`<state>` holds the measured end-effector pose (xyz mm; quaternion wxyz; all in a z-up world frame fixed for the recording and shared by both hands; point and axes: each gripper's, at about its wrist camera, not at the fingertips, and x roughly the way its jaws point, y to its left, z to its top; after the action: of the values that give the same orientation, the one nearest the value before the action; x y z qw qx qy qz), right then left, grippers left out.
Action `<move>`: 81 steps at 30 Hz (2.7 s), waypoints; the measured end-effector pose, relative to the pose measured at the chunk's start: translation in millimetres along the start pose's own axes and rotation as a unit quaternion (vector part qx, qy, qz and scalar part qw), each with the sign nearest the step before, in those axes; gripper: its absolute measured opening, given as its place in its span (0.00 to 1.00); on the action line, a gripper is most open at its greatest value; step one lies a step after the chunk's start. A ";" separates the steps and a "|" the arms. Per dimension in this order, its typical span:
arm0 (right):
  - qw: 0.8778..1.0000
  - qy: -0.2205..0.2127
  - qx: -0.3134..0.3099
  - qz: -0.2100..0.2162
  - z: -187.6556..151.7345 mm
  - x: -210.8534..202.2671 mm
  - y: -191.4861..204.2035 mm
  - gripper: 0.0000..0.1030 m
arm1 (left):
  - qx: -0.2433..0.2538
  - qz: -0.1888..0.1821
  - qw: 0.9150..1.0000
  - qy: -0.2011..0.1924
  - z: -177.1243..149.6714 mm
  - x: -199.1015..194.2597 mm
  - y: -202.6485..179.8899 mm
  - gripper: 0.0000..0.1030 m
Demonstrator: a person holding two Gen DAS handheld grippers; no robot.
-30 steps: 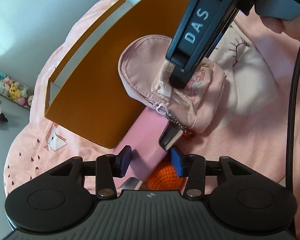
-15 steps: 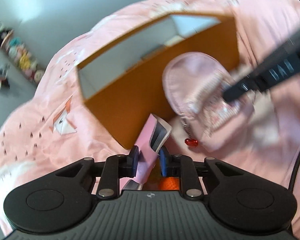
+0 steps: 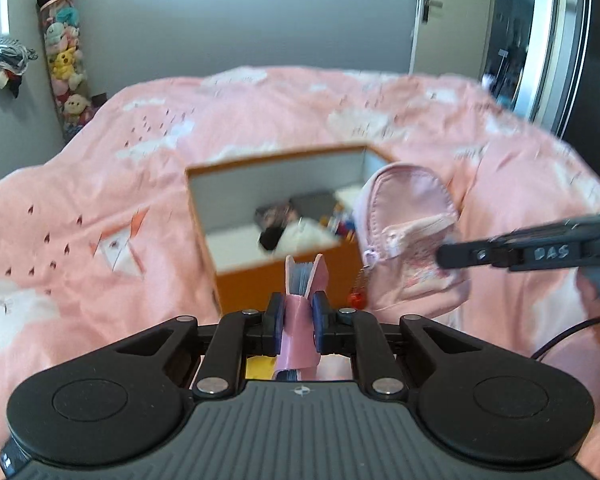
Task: Organize objects
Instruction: 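Carry the pink wallet and pink backpack over the orange box with both tools, then open the left tool to drop the wallet in the box while the right lowers and releases the backpack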
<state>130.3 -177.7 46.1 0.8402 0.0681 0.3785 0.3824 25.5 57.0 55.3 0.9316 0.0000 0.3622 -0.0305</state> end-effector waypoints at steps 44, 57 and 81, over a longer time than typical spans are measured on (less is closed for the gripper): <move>0.996 -0.014 -0.040 -0.078 94.1 111.2 -46.5 0.14 | 0.010 0.134 0.971 0.197 109.6 252.7 48.7 0.21; 0.998 0.002 0.001 -0.060 103.4 117.4 -44.9 0.14 | -0.021 0.099 0.988 0.116 116.4 205.0 67.6 0.22; 0.976 0.199 0.083 -0.009 126.1 254.3 -2.6 0.14 | -0.195 0.082 0.977 0.029 64.6 146.8 130.9 0.26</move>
<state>325.7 19.1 -14.6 0.7427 0.0562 0.5693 0.3481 184.5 177.9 0.9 0.9018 -0.1516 0.3873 0.1172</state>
